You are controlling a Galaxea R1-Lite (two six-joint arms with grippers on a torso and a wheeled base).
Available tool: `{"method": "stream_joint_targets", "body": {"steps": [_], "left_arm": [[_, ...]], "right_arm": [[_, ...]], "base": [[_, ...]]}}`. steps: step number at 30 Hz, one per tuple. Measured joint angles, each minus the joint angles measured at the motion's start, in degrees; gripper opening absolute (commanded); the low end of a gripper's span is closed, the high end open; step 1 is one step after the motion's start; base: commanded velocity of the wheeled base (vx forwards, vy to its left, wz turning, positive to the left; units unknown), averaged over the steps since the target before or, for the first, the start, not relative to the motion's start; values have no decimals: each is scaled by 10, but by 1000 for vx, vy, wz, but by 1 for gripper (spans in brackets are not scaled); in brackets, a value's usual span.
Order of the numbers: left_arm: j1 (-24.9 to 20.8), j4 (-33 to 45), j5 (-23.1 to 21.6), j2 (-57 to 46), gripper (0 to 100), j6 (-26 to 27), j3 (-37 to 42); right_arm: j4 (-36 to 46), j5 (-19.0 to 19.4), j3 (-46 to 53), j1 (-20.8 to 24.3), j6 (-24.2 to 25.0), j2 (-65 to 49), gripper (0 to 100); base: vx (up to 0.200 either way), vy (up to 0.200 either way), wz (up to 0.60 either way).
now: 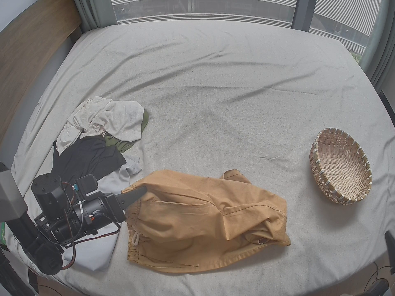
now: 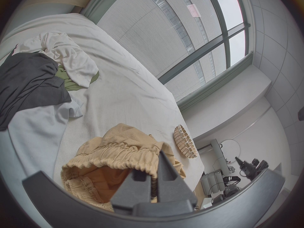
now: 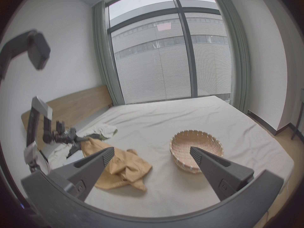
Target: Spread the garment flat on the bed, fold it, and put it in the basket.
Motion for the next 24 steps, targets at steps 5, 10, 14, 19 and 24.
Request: {"method": "stream_joint_targets", "body": {"steps": [5, 10, 14, 19, 24], "left_arm": [[5, 0, -3, -1, 0, 0, -4], [12, 0, -6, -1, 0, 0, -7], [18, 0, -7, -2, 0, 0, -10], [25, 0, -9, -3, 0, 0, -13], [27, 0, -10, -3, 0, 0, -15]], "right_arm": [[-49, 23, -65, 7, 39, 99, 100], [-159, 52, -83, 15, 69, 226, 100], [-244, 86, -93, 20, 92, 330, 100], [-316, 133, -94, 26, 155, 433, 100], [-318, 163, -80, 21, 173, 487, 100]], "base": [[0, 0, 0], [0, 0, 0], [0, 0, 0], [0, 0, 0], [0, 0, 0]]}}
